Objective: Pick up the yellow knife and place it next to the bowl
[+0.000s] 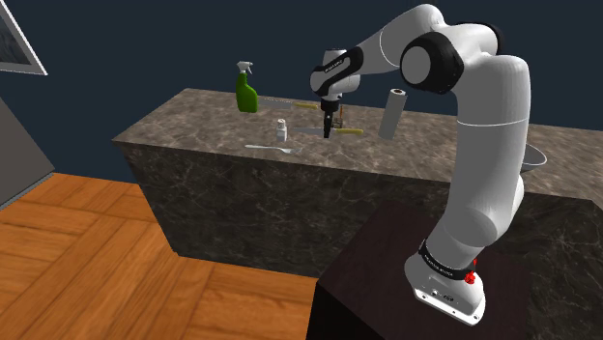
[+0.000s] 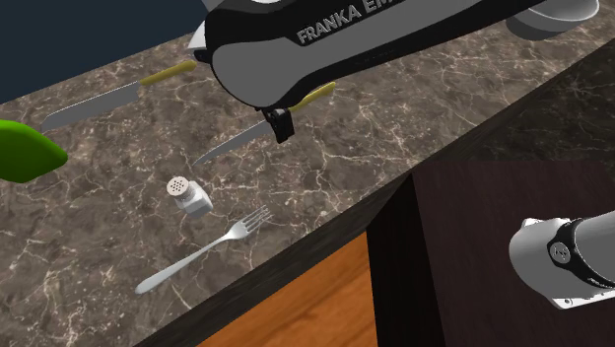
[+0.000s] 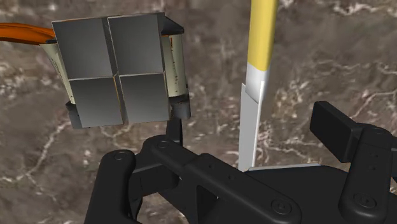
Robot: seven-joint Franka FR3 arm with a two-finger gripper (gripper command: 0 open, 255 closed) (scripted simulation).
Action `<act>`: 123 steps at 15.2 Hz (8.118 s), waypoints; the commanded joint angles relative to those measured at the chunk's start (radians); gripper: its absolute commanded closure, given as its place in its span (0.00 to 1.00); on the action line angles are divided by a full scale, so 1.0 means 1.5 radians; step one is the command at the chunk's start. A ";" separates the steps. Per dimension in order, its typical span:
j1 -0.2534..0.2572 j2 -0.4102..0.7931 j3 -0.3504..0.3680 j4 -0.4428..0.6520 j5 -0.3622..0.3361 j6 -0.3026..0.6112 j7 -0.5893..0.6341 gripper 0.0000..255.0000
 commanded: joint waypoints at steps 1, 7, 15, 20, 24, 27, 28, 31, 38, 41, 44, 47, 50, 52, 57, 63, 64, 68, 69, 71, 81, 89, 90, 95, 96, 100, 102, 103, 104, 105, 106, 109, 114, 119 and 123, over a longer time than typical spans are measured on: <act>0.000 0.000 0.000 0.000 0.000 0.001 0.000 0.00; 0.000 0.000 0.000 0.000 0.000 0.001 0.000 1.00; 0.001 -0.004 -0.001 0.003 -0.002 -0.006 0.001 1.00; 0.003 -0.025 -0.004 0.019 -0.010 -0.044 0.006 1.00; 0.004 -0.040 -0.007 0.036 -0.015 -0.074 0.009 1.00; 0.005 -0.050 -0.008 0.049 -0.019 -0.097 0.011 1.00; 0.006 -0.053 -0.009 0.054 -0.020 -0.105 0.012 1.00; 0.006 -0.062 -0.010 0.070 -0.024 -0.129 0.014 1.00; 0.006 -0.076 -0.012 0.113 -0.029 -0.186 0.017 1.00; 0.006 -0.081 -0.013 0.134 -0.031 -0.211 0.018 1.00; 0.005 -0.107 -0.017 0.117 -0.038 -0.219 0.013 1.00; 0.000 -0.175 -0.029 0.028 -0.059 -0.194 -0.002 1.00; -0.009 -0.239 -0.041 -0.051 -0.081 -0.176 -0.018 1.00; -0.016 -0.280 -0.050 -0.098 -0.097 -0.168 -0.028 1.00; -0.042 -0.378 -0.072 -0.200 -0.139 -0.156 -0.057 1.00; -0.085 -0.486 -0.102 -0.295 -0.193 -0.158 -0.099 1.00; -0.094 -0.503 -0.107 -0.309 -0.202 -0.160 -0.107 1.00; -0.129 -0.566 -0.131 -0.354 -0.240 -0.170 -0.143 1.00; -0.139 -0.581 -0.138 -0.363 -0.249 -0.174 -0.153 1.00; -0.158 -0.609 -0.152 -0.380 -0.268 -0.181 -0.175 1.00; -0.255 -0.713 -0.238 -0.415 -0.361 -0.221 -0.304 1.00; -0.295 -0.732 -0.303 -0.427 -0.410 -0.210 -0.376 1.00; -0.295 -0.730 -0.307 -0.434 -0.412 -0.201 -0.375 1.00; -0.295 -0.717 -0.330 -0.467 -0.426 -0.153 -0.372 1.00; -0.294 -0.714 -0.335 -0.473 -0.428 -0.143 -0.372 1.00; -0.292 -0.698 -0.355 -0.497 -0.439 -0.103 -0.370 1.00; -0.290 -0.689 -0.366 -0.508 -0.444 -0.082 -0.369 1.00; -0.289 -0.684 -0.372 -0.513 -0.446 -0.072 -0.369 1.00; -0.287 -0.679 -0.378 -0.518 -0.448 -0.061 -0.369 1.00; -0.286 -0.673 -0.384 -0.523 -0.450 -0.050 -0.369 1.00; -0.284 -0.667 -0.390 -0.528 -0.452 -0.039 -0.368 1.00; -0.278 -0.648 -0.409 -0.542 -0.458 -0.005 -0.369 1.00; -0.267 -0.618 -0.436 -0.558 -0.463 0.041 -0.370 1.00; -0.266 -0.618 -0.437 -0.558 -0.463 0.041 -0.370 1.00; -0.267 -0.618 -0.437 -0.558 -0.463 0.041 -0.370 0.00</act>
